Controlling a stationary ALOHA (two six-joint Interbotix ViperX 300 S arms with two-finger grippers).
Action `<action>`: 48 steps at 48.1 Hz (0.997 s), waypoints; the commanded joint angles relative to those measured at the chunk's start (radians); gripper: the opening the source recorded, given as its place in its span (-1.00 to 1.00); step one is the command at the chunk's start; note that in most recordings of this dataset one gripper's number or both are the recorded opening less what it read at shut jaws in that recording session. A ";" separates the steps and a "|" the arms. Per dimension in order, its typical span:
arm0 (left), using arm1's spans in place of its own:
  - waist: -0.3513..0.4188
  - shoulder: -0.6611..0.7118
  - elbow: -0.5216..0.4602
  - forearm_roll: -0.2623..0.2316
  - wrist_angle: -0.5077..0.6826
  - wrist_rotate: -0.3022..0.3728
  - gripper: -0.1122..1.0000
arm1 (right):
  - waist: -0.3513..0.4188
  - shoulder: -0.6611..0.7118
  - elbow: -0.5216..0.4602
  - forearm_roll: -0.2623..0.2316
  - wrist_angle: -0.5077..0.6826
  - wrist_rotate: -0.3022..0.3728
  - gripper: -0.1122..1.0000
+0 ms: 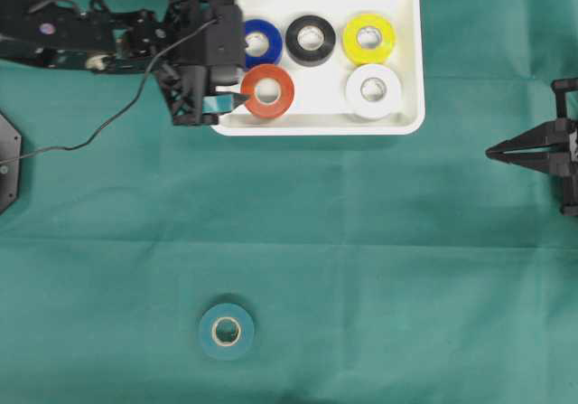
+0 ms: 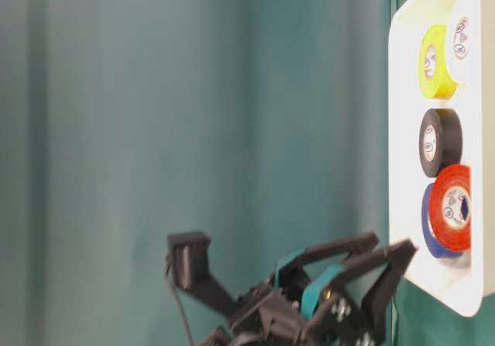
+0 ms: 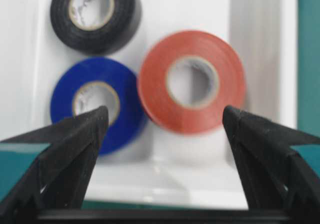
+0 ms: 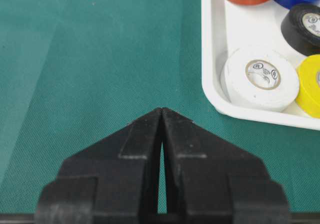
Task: Put the tape into the white case with the left arm.
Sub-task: 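Release the orange roll and withdraw the left gripper leftward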
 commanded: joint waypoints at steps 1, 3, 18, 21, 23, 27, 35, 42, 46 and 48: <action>-0.023 -0.075 0.021 -0.002 0.002 -0.011 0.95 | -0.002 0.006 -0.012 0.000 -0.012 0.002 -0.97; -0.034 -0.098 0.040 -0.003 0.008 -0.021 0.95 | 0.000 0.006 -0.011 0.000 -0.012 0.002 -0.97; -0.156 -0.272 0.181 -0.003 0.043 -0.107 0.95 | 0.000 0.005 -0.011 0.000 -0.012 0.002 -0.97; -0.183 -0.302 0.207 -0.003 0.044 -0.110 0.95 | 0.000 0.005 -0.011 0.000 -0.012 0.002 -0.97; -0.198 -0.322 0.224 -0.003 0.046 -0.110 0.95 | -0.002 0.005 -0.011 0.000 -0.012 0.002 -0.97; -0.224 -0.367 0.255 -0.003 0.049 -0.123 0.95 | 0.000 0.005 -0.011 0.000 -0.012 0.002 -0.97; -0.250 -0.463 0.318 -0.003 0.049 -0.156 0.95 | -0.002 0.005 -0.012 0.000 -0.012 0.000 -0.97; -0.278 -0.552 0.373 -0.003 0.049 -0.158 0.94 | -0.002 0.005 -0.012 0.000 -0.012 0.002 -0.97; -0.287 -0.595 0.397 -0.003 0.051 -0.158 0.94 | -0.002 0.005 -0.011 0.000 -0.012 0.002 -0.97; -0.287 -0.615 0.410 -0.003 0.055 -0.158 0.94 | 0.000 0.005 -0.011 0.000 -0.012 0.000 -0.97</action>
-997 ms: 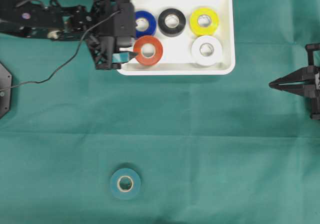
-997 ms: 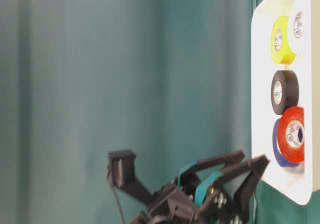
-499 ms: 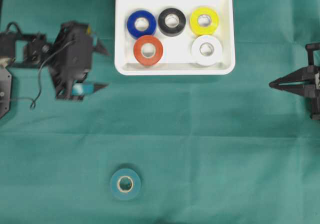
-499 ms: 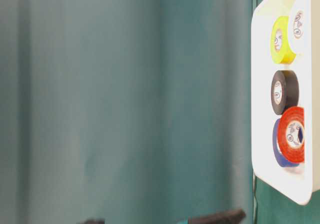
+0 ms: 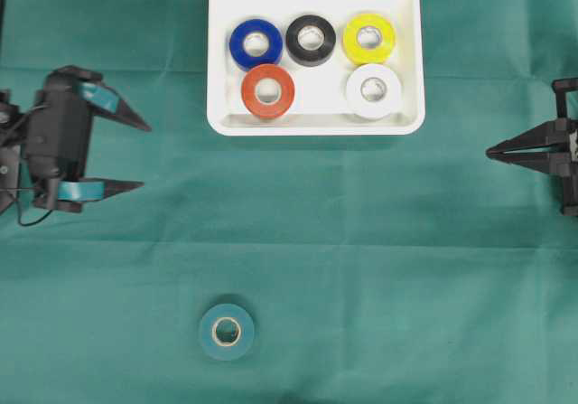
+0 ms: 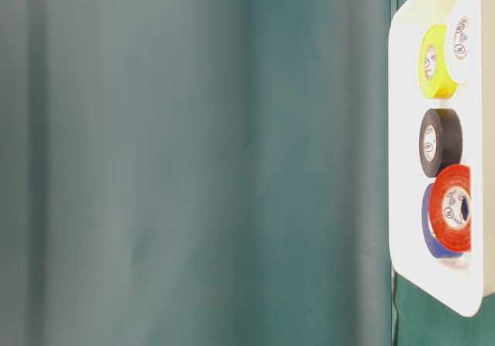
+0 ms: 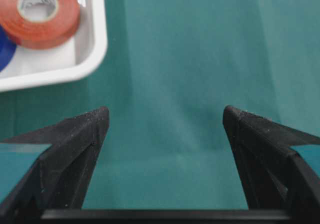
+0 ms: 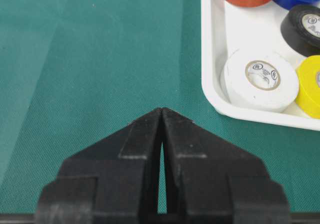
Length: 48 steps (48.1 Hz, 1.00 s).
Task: Put the tape into the white case with the left arm.
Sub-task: 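Release the orange roll and withdraw the left gripper leftward, then move the open left gripper down toward the teal tape roll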
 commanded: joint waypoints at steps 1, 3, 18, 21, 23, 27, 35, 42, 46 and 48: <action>-0.005 -0.040 0.009 -0.002 0.002 -0.002 0.94 | 0.000 0.005 -0.011 0.000 -0.011 0.002 -0.97; -0.005 -0.057 0.021 -0.002 0.008 -0.002 0.94 | -0.002 0.006 -0.012 0.000 -0.011 0.002 -0.97; -0.017 -0.080 0.035 -0.002 0.020 -0.003 0.94 | -0.002 0.006 -0.011 -0.002 -0.011 0.000 -0.97; -0.034 -0.061 0.032 0.000 0.017 -0.003 0.94 | -0.002 0.006 -0.012 0.000 -0.011 0.002 -0.97; -0.052 -0.046 0.028 -0.002 0.015 -0.003 0.94 | 0.000 0.006 -0.011 0.000 -0.011 0.000 -0.97; -0.092 -0.014 0.017 -0.002 0.015 -0.003 0.94 | -0.002 0.006 -0.011 0.000 -0.011 0.002 -0.97; -0.184 0.058 -0.014 -0.002 0.015 -0.028 0.93 | -0.002 0.006 -0.011 0.000 -0.009 0.002 -0.97; -0.230 0.101 -0.032 -0.002 0.017 -0.048 0.93 | -0.002 0.006 -0.012 0.000 -0.011 0.002 -0.97; -0.244 0.117 -0.035 -0.002 0.020 -0.049 0.93 | 0.000 0.006 -0.012 0.000 -0.011 0.002 -0.97; -0.244 0.121 -0.035 -0.002 0.021 -0.049 0.93 | -0.002 0.005 -0.011 0.000 -0.009 0.000 -0.97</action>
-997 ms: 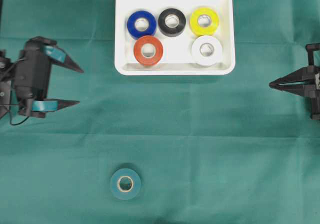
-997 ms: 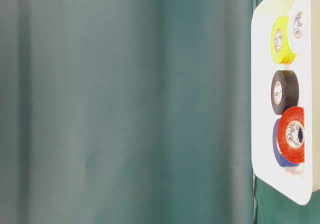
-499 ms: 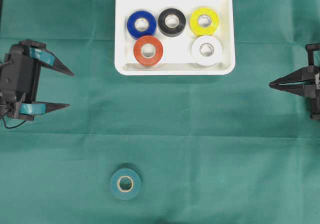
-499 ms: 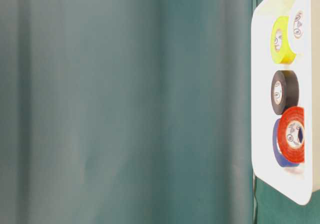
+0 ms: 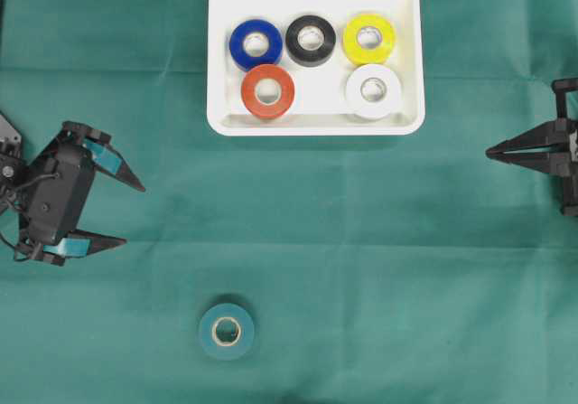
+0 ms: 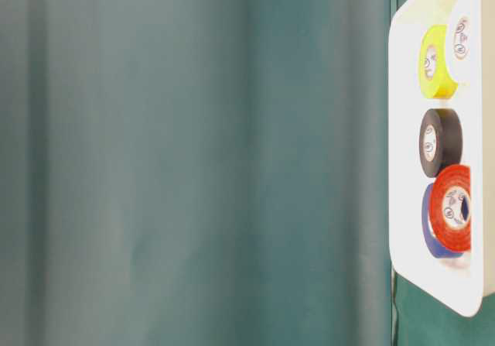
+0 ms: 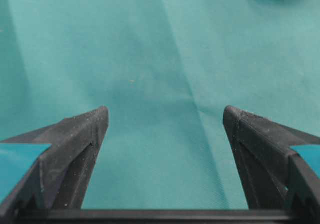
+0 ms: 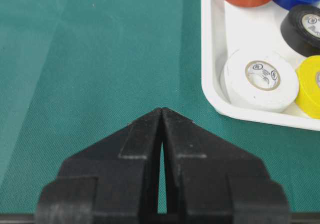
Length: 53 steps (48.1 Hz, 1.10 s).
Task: Put the tape into the white case with the left arm.
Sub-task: 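Move the open left gripper down toward the teal tape roll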
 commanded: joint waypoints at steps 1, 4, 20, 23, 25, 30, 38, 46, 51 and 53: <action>-0.006 0.005 -0.023 -0.002 -0.005 -0.002 0.93 | 0.000 0.006 -0.011 0.000 -0.011 0.002 -0.97; -0.006 0.005 -0.023 -0.002 -0.003 -0.002 0.93 | -0.002 0.006 -0.011 0.000 -0.011 0.000 -0.97; -0.012 0.046 -0.061 -0.002 -0.009 -0.002 0.93 | 0.000 0.006 -0.011 0.000 -0.011 0.002 -0.97; -0.020 0.071 -0.078 -0.002 -0.009 -0.002 0.93 | -0.002 0.006 -0.012 0.000 -0.011 0.000 -0.97; -0.026 0.091 -0.091 -0.002 -0.011 -0.002 0.93 | 0.000 0.006 -0.012 0.000 -0.011 0.002 -0.97; -0.046 0.147 -0.132 -0.002 -0.011 -0.002 0.93 | 0.000 0.006 -0.012 0.000 -0.011 0.002 -0.97; -0.083 0.255 -0.222 -0.002 -0.011 0.000 0.93 | -0.002 0.005 -0.012 0.000 -0.011 0.000 -0.97; -0.114 0.356 -0.304 -0.002 -0.006 -0.002 0.93 | 0.000 0.006 -0.011 0.000 -0.009 0.000 -0.97; -0.124 0.408 -0.348 -0.002 -0.005 -0.002 0.93 | 0.000 0.005 -0.011 0.000 -0.011 0.000 -0.97; -0.129 0.425 -0.364 -0.002 -0.005 -0.002 0.93 | 0.000 0.006 -0.011 0.000 -0.011 0.002 -0.97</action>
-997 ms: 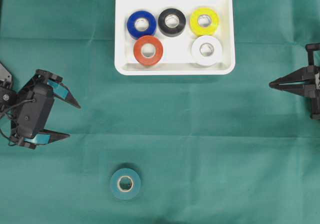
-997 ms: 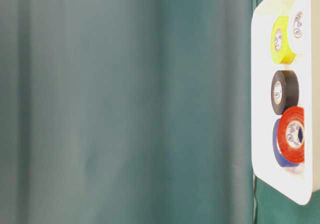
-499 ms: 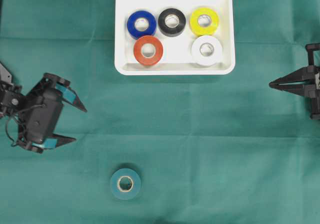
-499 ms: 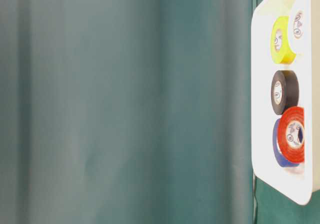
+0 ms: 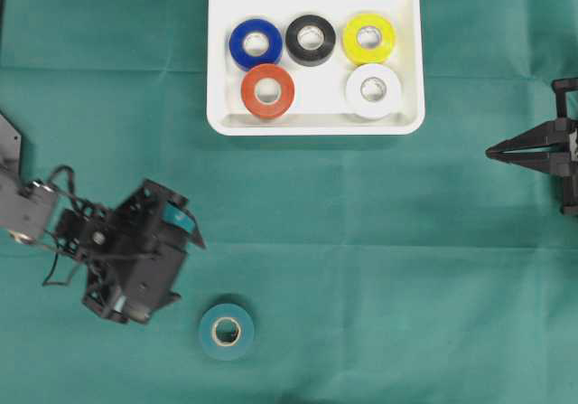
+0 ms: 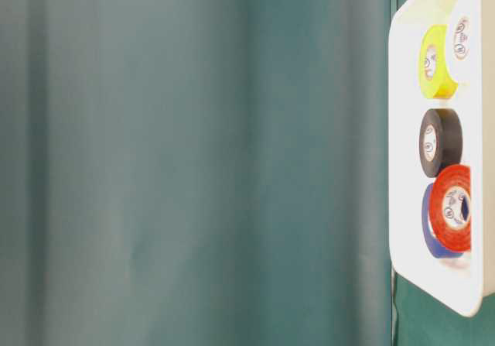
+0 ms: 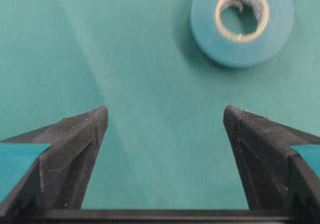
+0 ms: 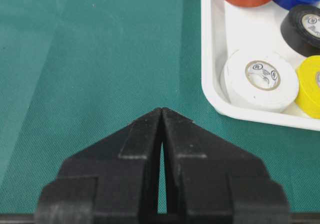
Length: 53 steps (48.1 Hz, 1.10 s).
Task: Put the tape into the white case with the left arm.
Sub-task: 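Move the open left gripper down toward the teal tape roll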
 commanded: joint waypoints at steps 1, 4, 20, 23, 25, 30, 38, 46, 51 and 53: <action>-0.009 0.026 -0.057 -0.003 -0.005 -0.002 0.93 | 0.000 0.005 -0.012 0.000 -0.011 0.000 -0.97; -0.017 0.048 -0.078 -0.003 -0.003 -0.002 0.93 | -0.002 0.005 -0.011 -0.002 -0.009 0.000 -0.97; -0.044 0.192 -0.209 -0.003 -0.006 -0.002 0.93 | 0.000 0.005 -0.011 0.000 -0.011 0.000 -0.97; -0.046 0.213 -0.230 -0.003 -0.006 -0.002 0.93 | 0.000 0.005 -0.011 0.000 -0.011 0.000 -0.97; -0.046 0.224 -0.242 -0.003 -0.005 -0.002 0.93 | 0.000 0.005 -0.012 0.000 -0.011 0.000 -0.97; -0.046 0.250 -0.261 -0.003 -0.005 -0.002 0.93 | 0.000 0.005 -0.011 0.000 -0.011 0.000 -0.97; -0.044 0.268 -0.261 -0.003 -0.003 -0.002 0.93 | 0.000 0.005 -0.012 0.000 -0.011 0.000 -0.97; -0.044 0.284 -0.256 -0.003 -0.003 -0.002 0.92 | 0.000 0.005 -0.012 0.000 -0.011 0.000 -0.97; -0.043 0.307 -0.249 -0.002 -0.003 0.002 0.92 | 0.000 0.005 -0.012 0.000 -0.011 0.000 -0.97; -0.038 0.314 -0.249 0.000 -0.003 0.003 0.92 | 0.000 0.005 -0.012 0.000 -0.011 0.000 -0.97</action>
